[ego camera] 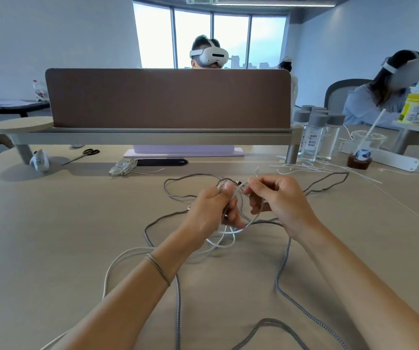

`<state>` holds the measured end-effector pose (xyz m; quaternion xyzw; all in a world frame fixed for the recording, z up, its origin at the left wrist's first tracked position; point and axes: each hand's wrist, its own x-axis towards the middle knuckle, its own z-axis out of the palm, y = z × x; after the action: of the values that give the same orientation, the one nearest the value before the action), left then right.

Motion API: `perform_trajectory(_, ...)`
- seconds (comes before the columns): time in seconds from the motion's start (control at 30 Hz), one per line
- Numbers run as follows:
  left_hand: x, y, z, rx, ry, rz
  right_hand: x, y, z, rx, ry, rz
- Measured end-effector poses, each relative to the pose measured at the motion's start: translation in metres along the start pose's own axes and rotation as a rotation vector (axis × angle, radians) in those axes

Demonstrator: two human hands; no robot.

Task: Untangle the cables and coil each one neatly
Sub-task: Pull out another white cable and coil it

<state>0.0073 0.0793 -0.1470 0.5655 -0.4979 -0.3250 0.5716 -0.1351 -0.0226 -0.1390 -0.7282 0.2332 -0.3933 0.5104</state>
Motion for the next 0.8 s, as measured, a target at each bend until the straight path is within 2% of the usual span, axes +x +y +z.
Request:
perform_trajectory(0.07,0.001,0.002,-0.003,-0.184,0.061,-0.063,0.000,0.000,0.000,0.010,-0.026,0.023)
perform_trajectory(0.17,0.006,0.002,-0.010,-0.365,0.093,-0.068,-0.001,0.001,0.003,0.015,-0.106,0.059)
perform_trajectory(0.33,0.005,-0.004,-0.009,-0.244,0.120,0.012,-0.006,0.003,0.022,0.091,-0.208,0.162)
perform_trajectory(0.5,0.003,-0.006,-0.006,-0.170,0.127,0.075,-0.010,0.004,0.030,-0.038,-0.249,0.145)
perform_trajectory(0.67,0.005,-0.011,0.003,-0.003,0.248,0.114,-0.011,0.006,0.035,-0.170,-0.256,0.093)
perform_trajectory(0.73,0.007,-0.007,-0.001,-0.059,0.326,0.107,-0.012,0.006,0.038,-0.213,-0.279,0.104)
perform_trajectory(0.8,0.008,-0.001,-0.008,-0.255,0.359,0.090,-0.012,0.009,0.039,-0.251,-0.317,0.105)
